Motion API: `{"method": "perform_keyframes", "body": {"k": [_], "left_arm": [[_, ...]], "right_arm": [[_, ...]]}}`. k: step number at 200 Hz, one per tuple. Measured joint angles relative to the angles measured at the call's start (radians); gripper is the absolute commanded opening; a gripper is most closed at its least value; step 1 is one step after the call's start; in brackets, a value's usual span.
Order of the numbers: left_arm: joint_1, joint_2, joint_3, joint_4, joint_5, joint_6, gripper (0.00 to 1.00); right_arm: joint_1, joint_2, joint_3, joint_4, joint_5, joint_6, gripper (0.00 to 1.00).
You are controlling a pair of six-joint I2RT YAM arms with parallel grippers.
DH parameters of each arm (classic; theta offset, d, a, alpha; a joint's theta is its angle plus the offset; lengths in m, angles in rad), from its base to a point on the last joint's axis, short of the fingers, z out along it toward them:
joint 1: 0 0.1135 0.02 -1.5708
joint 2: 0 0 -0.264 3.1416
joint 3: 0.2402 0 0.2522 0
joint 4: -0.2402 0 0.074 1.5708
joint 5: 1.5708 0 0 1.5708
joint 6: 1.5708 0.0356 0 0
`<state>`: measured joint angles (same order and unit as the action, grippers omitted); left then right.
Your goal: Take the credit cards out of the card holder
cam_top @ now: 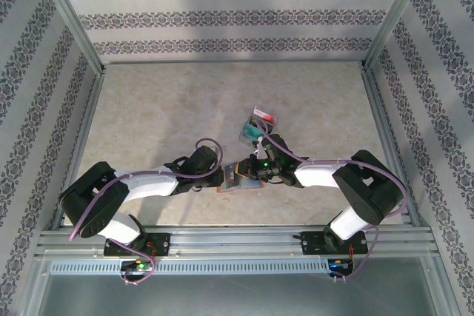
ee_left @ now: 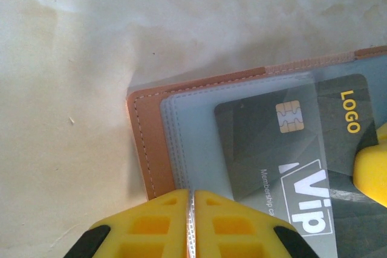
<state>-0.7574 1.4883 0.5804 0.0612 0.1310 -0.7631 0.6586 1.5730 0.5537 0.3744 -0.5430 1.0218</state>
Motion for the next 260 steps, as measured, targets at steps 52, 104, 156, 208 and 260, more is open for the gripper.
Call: {"method": "perform_keyframes", "body": {"k": [52,104,156,208,260], "left_arm": [[0.000,-0.024,0.048,-0.032,-0.001,0.031,0.14],[0.000,-0.004,0.084,-0.031,0.000,0.053,0.12],[0.000,0.056,0.084,-0.030,0.008,0.052,0.10],[0.000,0.072,0.084,-0.007,0.023,0.051,0.09],[0.000,0.072,0.084,-0.004,0.026,0.048,0.08]], "right_arm": [[-0.002,-0.004,0.000,-0.020,0.001,-0.004,0.07],[-0.002,-0.004,0.000,-0.033,0.003,-0.006,0.08],[-0.002,-0.007,0.000,-0.046,0.003,-0.007,0.16],[-0.002,-0.007,0.000,-0.048,0.003,-0.005,0.18],[0.006,0.009,0.005,-0.036,0.003,-0.003,0.19]]}}
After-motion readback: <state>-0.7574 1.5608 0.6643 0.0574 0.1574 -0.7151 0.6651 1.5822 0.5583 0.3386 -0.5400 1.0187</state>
